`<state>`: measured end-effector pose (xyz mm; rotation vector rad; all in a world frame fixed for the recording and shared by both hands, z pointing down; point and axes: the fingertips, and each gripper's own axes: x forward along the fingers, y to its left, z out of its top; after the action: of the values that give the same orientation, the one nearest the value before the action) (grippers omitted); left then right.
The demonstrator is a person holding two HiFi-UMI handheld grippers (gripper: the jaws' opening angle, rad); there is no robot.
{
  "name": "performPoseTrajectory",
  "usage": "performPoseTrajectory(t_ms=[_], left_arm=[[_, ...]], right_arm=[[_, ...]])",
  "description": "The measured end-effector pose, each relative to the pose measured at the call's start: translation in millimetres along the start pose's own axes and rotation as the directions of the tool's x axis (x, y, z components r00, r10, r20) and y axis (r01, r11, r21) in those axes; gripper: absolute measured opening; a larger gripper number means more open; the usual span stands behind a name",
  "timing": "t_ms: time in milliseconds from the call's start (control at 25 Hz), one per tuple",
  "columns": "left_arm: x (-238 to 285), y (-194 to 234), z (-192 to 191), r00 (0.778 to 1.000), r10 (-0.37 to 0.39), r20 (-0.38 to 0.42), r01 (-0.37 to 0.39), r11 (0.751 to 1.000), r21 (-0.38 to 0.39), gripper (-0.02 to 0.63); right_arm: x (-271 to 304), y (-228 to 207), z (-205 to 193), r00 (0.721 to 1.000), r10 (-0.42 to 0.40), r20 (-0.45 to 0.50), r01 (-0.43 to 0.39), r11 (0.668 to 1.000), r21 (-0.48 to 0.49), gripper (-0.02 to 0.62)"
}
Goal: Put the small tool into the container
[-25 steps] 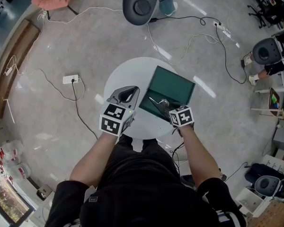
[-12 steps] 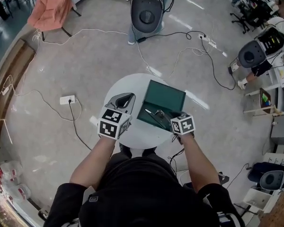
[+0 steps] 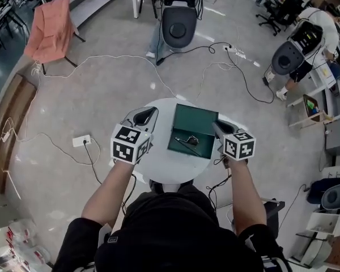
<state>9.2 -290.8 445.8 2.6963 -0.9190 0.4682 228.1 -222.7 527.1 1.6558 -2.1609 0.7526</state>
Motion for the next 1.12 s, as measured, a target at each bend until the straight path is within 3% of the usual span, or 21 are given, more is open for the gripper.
performPoseTrajectory(t_ms=[240,400,640,800,880,1120], left_arm=[[-7,-12,44,0.997,-0.014,0.074,0.013,1.000,0.010,0.006],[-6,-34,71,0.993,-0.034,0.109,0.030,0.999,0.044,0.006],[-15,-49,100,0.985,-0.013,0.170,-0.001,0.996,0.086,0.006],[-21,-49,110,0.981,0.025,0.194,-0.044,0.995,0.095,0.006],[-20,-47,109,0.979,0.044,0.197,-0.063,0.994,0.094,0.006],[-16,-45,113,0.976,0.077,0.206,-0.095,0.992,0.081,0.006]], right_arm=[[-40,25,61,0.987,0.053,0.154,-0.043,0.997,-0.066,0.038],[-69,35,96,0.962,0.095,0.257,-0.070,0.992,-0.103,0.023],[-121,48,143,0.892,0.125,0.435,-0.061,0.985,-0.158,0.012],[-155,53,164,0.820,0.110,0.562,-0.012,0.984,-0.176,0.011],[-161,51,168,0.799,0.089,0.595,0.028,0.982,-0.185,0.009],[-160,39,171,0.793,0.067,0.606,0.041,0.986,-0.162,0.009]])
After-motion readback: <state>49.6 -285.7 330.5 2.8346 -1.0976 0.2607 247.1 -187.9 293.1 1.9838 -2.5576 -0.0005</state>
